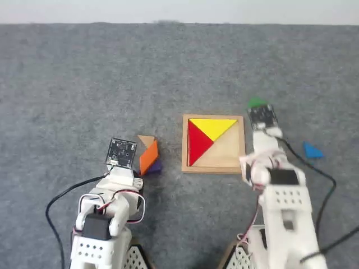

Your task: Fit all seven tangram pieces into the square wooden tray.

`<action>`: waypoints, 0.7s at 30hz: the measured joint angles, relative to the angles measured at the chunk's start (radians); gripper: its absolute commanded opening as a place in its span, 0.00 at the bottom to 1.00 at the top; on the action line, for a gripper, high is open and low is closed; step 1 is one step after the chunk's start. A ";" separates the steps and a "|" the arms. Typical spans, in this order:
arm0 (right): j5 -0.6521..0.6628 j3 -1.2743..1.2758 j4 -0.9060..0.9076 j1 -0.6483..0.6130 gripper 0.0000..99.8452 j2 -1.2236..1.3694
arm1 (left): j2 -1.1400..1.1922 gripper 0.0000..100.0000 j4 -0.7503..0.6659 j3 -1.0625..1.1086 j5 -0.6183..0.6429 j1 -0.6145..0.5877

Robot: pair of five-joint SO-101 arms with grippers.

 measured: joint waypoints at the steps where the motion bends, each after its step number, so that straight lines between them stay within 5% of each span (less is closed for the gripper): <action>1: 0.017 0.044 0.000 0.023 0.14 -0.037 | 0.000 0.01 0.000 0.000 0.000 0.000; 13: 0.052 0.219 -0.020 0.052 0.14 -0.222 | 0.000 0.01 0.000 0.000 -0.023 0.061; 19: 0.052 0.230 -0.020 0.054 0.14 -0.222 | 0.000 0.05 -0.002 -0.060 -0.583 -0.057; 21: 0.052 0.230 -0.020 0.051 0.14 -0.222 | 0.000 0.09 -0.015 -0.129 -0.660 -0.126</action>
